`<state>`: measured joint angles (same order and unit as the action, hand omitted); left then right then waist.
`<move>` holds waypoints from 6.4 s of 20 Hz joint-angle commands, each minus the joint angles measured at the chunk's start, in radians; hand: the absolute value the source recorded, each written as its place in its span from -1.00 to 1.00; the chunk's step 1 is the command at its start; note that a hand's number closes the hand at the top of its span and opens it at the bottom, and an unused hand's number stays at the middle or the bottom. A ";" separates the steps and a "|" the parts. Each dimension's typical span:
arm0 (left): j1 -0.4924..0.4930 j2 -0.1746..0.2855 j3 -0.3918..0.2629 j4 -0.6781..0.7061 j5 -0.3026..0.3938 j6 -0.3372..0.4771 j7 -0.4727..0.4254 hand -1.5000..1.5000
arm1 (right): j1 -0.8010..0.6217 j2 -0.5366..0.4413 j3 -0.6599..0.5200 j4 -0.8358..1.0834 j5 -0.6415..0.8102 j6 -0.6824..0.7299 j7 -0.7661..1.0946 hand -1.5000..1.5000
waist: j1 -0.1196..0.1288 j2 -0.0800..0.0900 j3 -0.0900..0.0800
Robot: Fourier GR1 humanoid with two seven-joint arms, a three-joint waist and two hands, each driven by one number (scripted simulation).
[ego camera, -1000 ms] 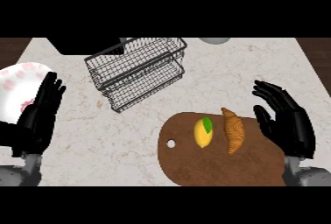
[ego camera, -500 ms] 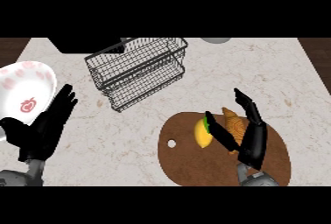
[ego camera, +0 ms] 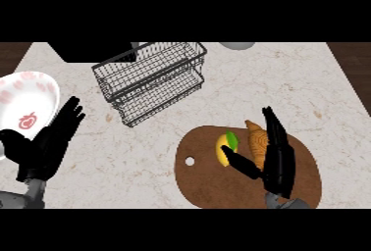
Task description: Pick the lemon from the cutting board and place it in the tiered basket
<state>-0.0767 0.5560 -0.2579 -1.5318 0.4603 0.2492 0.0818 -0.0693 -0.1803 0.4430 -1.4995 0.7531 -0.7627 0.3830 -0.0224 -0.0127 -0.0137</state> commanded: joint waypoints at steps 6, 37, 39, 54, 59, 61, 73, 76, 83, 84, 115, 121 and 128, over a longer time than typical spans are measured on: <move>-0.008 -0.003 -0.005 0.000 -0.004 -0.009 0.007 0.00 | -0.023 -0.036 0.150 -0.052 0.153 0.550 0.450 -1.00 | 0.016 0.000 0.000; -0.008 -0.056 0.087 0.023 -0.044 -0.130 0.030 0.00 | -0.270 0.179 0.083 0.046 0.394 0.812 0.860 -1.00 | 0.026 0.012 0.014; 0.051 -0.090 0.067 0.025 -0.085 -0.111 -0.028 0.00 | -0.179 0.178 0.077 0.067 0.440 0.764 0.804 -1.00 | 0.025 0.012 0.014; -0.003 -0.092 0.157 -0.014 -0.091 -0.146 0.091 0.00 | -0.237 0.180 0.156 0.143 0.328 0.890 0.794 1.00 | 0.027 0.012 0.014; 0.016 -0.139 0.117 0.020 -0.150 -0.130 0.036 0.00 | -0.130 0.178 0.147 0.063 0.462 0.838 0.841 1.00 | 0.009 0.010 0.013; 0.047 -0.099 0.147 -0.018 -0.118 -0.152 0.051 0.00 | -0.012 0.180 0.192 -0.011 0.499 0.817 0.936 1.00 | 0.003 0.003 0.013; 0.060 -0.120 0.147 -0.027 -0.127 -0.136 0.050 0.00 | 0.094 0.180 0.358 -0.502 0.977 0.631 0.967 1.00 | -0.005 -0.008 0.012; 0.033 -0.146 0.133 -0.006 -0.143 -0.123 0.049 0.00 | 0.026 0.180 0.420 -0.554 1.061 0.630 0.999 1.00 | 0.005 0.002 0.012; 0.004 -0.126 0.137 -0.013 -0.141 -0.148 0.080 0.00 | -0.100 0.176 0.490 -0.592 1.017 0.775 1.053 1.00 | 0.032 0.007 0.012; 0.002 -0.137 0.129 -0.021 -0.142 -0.138 0.092 0.00 | -0.121 0.176 0.472 -0.593 0.999 0.798 1.047 1.00 | 0.034 0.008 0.012; -0.084 -0.186 0.100 0.043 -0.176 -0.179 0.053 0.00 | -0.966 0.180 -0.046 0.252 0.418 0.609 1.084 1.00 | 0.130 0.030 0.010; -0.112 -0.196 0.106 0.058 -0.190 -0.156 0.079 0.00 | -1.025 0.180 -0.046 0.426 0.439 0.520 1.053 1.00 | 0.108 0.030 0.011; -0.098 -0.184 0.102 0.020 -0.193 -0.162 0.103 0.00 | -1.092 0.180 -0.096 0.531 0.538 0.330 1.008 1.00 | 0.117 0.034 0.013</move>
<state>-0.1658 0.3624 -0.1683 -1.5114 0.2645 0.0913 0.1777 -1.1129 -0.0124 0.3828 -1.0229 1.2350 -0.2298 1.2001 0.0937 0.0157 -0.0017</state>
